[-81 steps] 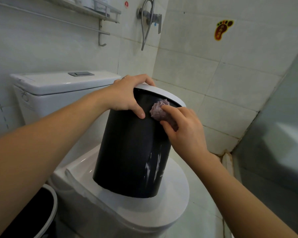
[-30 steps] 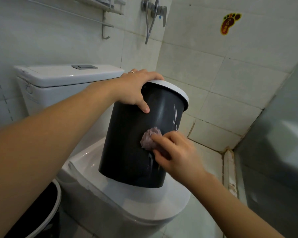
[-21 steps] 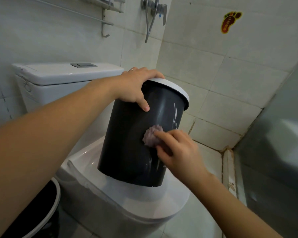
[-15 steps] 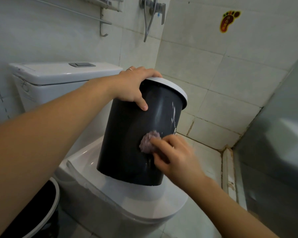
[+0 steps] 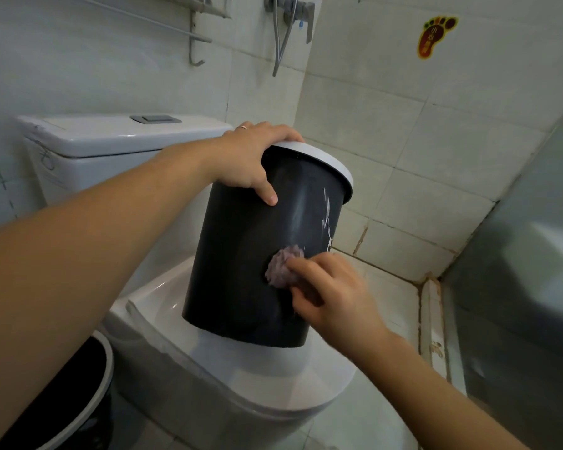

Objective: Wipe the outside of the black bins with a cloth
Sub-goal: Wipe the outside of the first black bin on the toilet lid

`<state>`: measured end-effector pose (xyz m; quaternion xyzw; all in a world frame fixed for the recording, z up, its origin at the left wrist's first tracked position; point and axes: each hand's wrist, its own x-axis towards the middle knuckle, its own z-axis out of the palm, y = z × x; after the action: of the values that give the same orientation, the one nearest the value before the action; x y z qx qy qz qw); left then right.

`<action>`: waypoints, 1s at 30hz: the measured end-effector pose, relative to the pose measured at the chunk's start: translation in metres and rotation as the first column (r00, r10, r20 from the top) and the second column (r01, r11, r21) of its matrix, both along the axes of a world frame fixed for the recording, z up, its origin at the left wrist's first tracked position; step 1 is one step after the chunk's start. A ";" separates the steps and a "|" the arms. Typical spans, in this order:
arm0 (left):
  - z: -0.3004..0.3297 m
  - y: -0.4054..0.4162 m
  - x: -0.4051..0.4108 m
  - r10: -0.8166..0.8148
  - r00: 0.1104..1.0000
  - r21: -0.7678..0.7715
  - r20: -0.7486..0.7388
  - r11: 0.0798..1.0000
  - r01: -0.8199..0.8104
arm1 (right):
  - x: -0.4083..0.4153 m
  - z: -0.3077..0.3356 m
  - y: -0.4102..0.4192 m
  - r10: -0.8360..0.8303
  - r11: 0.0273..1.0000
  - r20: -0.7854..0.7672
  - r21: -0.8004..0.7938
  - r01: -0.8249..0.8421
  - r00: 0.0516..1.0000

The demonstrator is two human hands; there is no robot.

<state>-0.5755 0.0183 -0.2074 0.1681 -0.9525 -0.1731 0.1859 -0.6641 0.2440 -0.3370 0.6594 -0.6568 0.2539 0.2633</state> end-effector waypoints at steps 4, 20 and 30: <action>0.000 0.000 0.001 0.002 1.000 0.025 -0.001 1.000 -0.001 | 0.010 -0.025 0.017 0.147 0.982 -0.117 0.137 -0.131 0.982; 0.002 0.008 -0.007 -0.008 1.000 0.005 -0.017 1.000 0.008 | -0.002 -0.034 0.024 0.120 0.990 -0.038 0.075 -0.117 0.992; 0.003 0.002 0.004 0.000 0.994 0.242 -0.105 0.970 0.026 | 0.005 -0.034 0.023 0.112 0.993 0.029 0.039 -0.113 0.993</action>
<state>-0.5719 0.0205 -0.2046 0.1742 -0.9141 -0.2984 0.2123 -0.6588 0.2667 -0.3708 0.6974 -0.6269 0.2636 0.2263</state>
